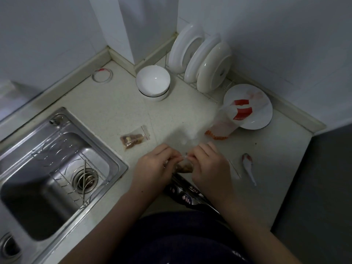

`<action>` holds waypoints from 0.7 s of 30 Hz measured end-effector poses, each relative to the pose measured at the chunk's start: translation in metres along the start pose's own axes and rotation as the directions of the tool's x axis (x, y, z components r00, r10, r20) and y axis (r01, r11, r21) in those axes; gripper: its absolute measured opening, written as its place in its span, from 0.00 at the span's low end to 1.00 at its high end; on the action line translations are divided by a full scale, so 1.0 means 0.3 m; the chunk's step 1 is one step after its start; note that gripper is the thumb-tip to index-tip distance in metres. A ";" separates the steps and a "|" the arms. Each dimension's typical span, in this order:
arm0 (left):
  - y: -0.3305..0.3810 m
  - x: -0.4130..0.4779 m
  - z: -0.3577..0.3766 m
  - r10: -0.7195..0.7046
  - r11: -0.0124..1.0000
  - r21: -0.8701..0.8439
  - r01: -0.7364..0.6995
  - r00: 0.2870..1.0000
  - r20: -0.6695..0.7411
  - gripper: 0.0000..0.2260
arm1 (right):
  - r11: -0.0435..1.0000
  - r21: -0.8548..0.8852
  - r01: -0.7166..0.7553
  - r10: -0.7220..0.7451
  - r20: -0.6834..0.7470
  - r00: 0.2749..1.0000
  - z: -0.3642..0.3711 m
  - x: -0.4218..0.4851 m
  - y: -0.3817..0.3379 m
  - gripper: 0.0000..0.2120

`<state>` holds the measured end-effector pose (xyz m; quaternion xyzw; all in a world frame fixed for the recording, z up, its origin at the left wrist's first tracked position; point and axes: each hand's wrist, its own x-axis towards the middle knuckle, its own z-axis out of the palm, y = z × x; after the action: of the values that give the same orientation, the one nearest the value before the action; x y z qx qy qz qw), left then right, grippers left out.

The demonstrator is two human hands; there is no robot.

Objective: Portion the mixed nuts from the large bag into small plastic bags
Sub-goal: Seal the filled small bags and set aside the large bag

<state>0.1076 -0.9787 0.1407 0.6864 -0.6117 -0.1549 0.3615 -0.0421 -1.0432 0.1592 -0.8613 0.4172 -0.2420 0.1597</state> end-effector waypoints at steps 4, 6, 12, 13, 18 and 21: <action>0.012 0.011 -0.008 -0.063 0.996 0.060 0.065 0.997 -0.047 0.03 | 0.997 0.020 0.069 -0.070 0.065 0.995 0.009 -0.001 0.008 0.08; 0.018 0.017 -0.017 -0.062 0.991 0.112 0.066 0.997 -0.043 0.04 | 0.995 0.038 0.096 -0.100 0.104 0.990 0.015 0.001 0.011 0.08; 0.041 0.003 -0.007 -0.119 0.983 0.138 0.122 0.993 -0.029 0.04 | 0.991 -0.016 0.133 -0.130 0.131 0.983 0.005 0.005 0.004 0.07; 0.039 -0.001 -0.001 -0.140 0.983 0.112 0.143 0.990 -0.031 0.04 | 0.992 -0.026 0.125 -0.121 0.124 0.985 0.001 0.007 0.005 0.07; 0.022 -0.004 0.000 -0.151 0.989 -0.005 0.151 0.988 0.021 0.04 | 0.995 0.033 0.091 -0.094 0.130 0.987 0.006 0.012 0.009 0.08; 0.018 -0.006 -0.003 -0.138 0.990 -0.030 0.139 0.990 0.039 0.06 | 0.993 0.026 0.115 -0.118 0.151 0.981 0.016 0.014 0.005 0.08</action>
<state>0.1039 -0.9768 0.1448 0.7181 -0.5665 -0.2024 0.3498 -0.0383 -1.0472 0.1557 -0.8989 0.3505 -0.1881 0.1839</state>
